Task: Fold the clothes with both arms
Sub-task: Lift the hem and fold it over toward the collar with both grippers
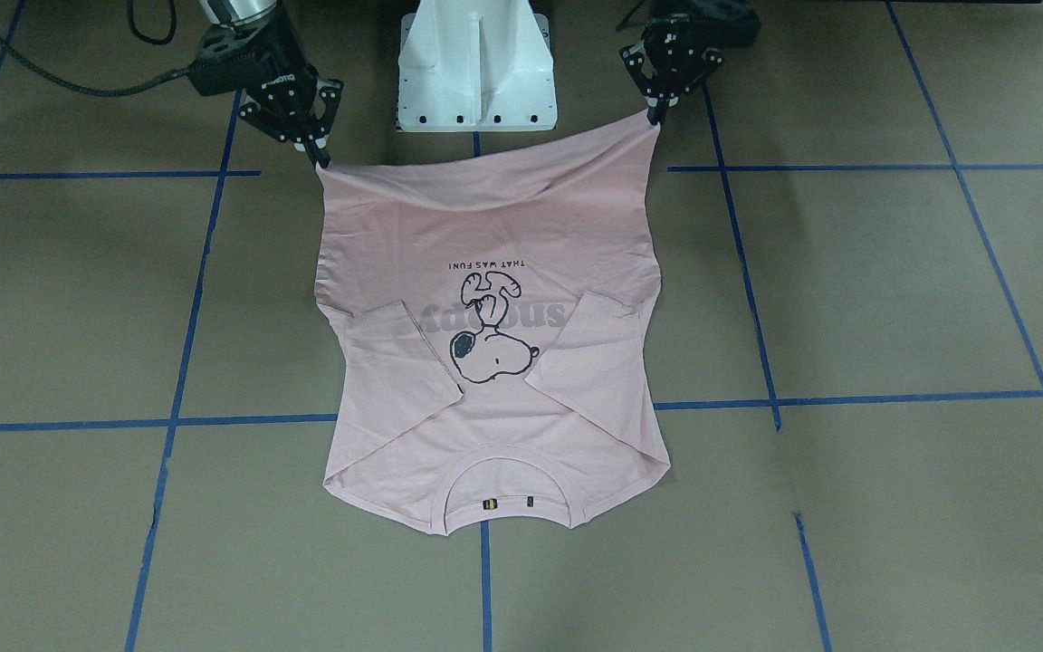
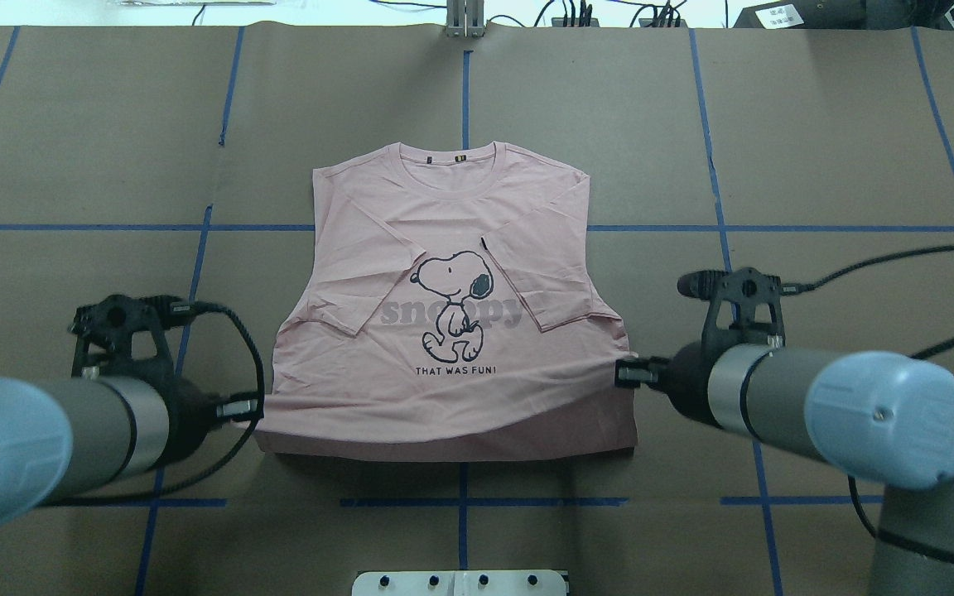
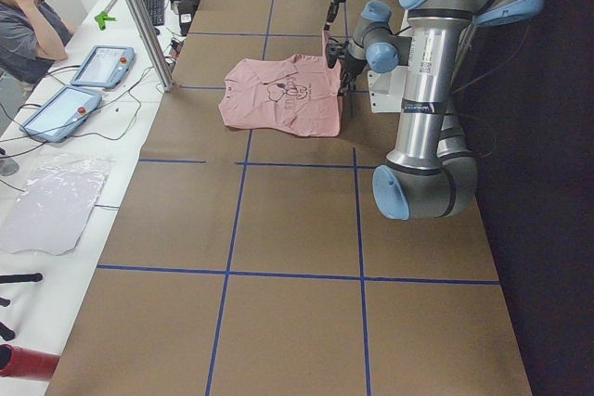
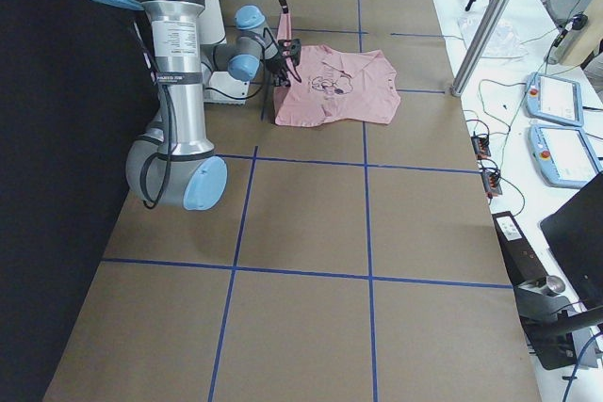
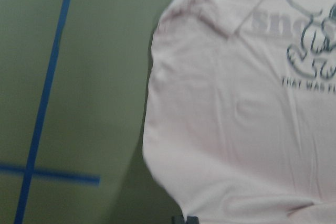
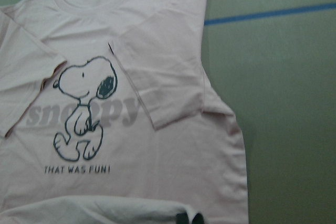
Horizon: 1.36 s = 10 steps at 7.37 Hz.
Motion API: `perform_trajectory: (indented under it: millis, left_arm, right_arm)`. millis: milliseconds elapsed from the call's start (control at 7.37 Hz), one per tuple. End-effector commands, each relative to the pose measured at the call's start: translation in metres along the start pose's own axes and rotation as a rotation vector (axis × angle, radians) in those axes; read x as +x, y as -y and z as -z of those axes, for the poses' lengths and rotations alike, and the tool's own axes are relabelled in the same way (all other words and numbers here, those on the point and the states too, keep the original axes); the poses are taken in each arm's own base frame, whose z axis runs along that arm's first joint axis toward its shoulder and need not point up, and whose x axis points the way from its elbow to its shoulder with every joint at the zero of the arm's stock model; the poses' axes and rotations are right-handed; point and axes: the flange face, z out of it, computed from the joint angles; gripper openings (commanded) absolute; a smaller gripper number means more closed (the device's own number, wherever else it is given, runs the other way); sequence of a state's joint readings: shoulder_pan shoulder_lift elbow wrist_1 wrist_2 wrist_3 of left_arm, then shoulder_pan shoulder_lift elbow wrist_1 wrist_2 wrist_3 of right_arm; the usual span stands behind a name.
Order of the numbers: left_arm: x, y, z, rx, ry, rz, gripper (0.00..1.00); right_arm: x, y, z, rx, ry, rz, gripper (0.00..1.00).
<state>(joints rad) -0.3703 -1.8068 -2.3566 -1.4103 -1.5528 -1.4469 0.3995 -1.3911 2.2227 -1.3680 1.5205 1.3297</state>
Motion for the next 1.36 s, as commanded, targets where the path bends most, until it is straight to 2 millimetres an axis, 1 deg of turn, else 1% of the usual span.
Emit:
perform_trajectory:
  millis: [0, 136, 271, 407, 543, 678, 814, 949, 1085, 1221]
  left_arm:
    - [0.010, 0.112, -0.044, 0.082, 0.092, -0.025, 0.00]
    - [0.017, 0.153, -0.057, 0.127, 0.091, -0.013, 0.00]
    - [0.018, 0.188, -0.085, 0.161, 0.087, 0.014, 0.00]
    - [0.007, 0.213, -0.132, 0.184, 0.079, 0.026, 0.00]
    - [-0.005, 0.227, -0.167, 0.205, 0.048, 0.029, 0.00]
    - [-0.011, 0.236, -0.190, 0.212, 0.043, 0.033, 0.00]
    - [-0.009, 0.246, -0.197, 0.218, 0.046, 0.040, 0.00]
    - [-0.005, 0.252, -0.199, 0.220, 0.049, 0.043, 0.00]
    - [-0.003, 0.254, -0.202, 0.220, 0.054, 0.046, 0.00]
    - [-0.001, 0.256, -0.205, 0.220, 0.058, 0.051, 0.00]
  right_arm:
    - [0.004, 0.113, -0.052, 0.078, -0.086, 0.030, 0.00]
    - [-0.008, 0.156, -0.076, 0.097, -0.116, 0.037, 0.00]
    - [-0.007, 0.186, -0.097, 0.105, -0.160, 0.053, 0.00]
    - [-0.002, 0.209, -0.122, 0.098, -0.210, 0.040, 0.00]
    - [-0.003, 0.229, -0.136, 0.088, -0.233, 0.030, 0.00]
    - [-0.018, 0.246, -0.152, 0.084, -0.252, 0.021, 0.00]
    - [-0.022, 0.258, -0.174, 0.073, -0.278, 0.015, 0.00]
    - [-0.009, 0.269, -0.198, 0.103, -0.237, 0.016, 0.00]
    - [0.006, 0.276, -0.212, 0.117, -0.225, 0.012, 0.00]
    - [0.007, 0.277, -0.213, 0.118, -0.227, 0.012, 0.00]
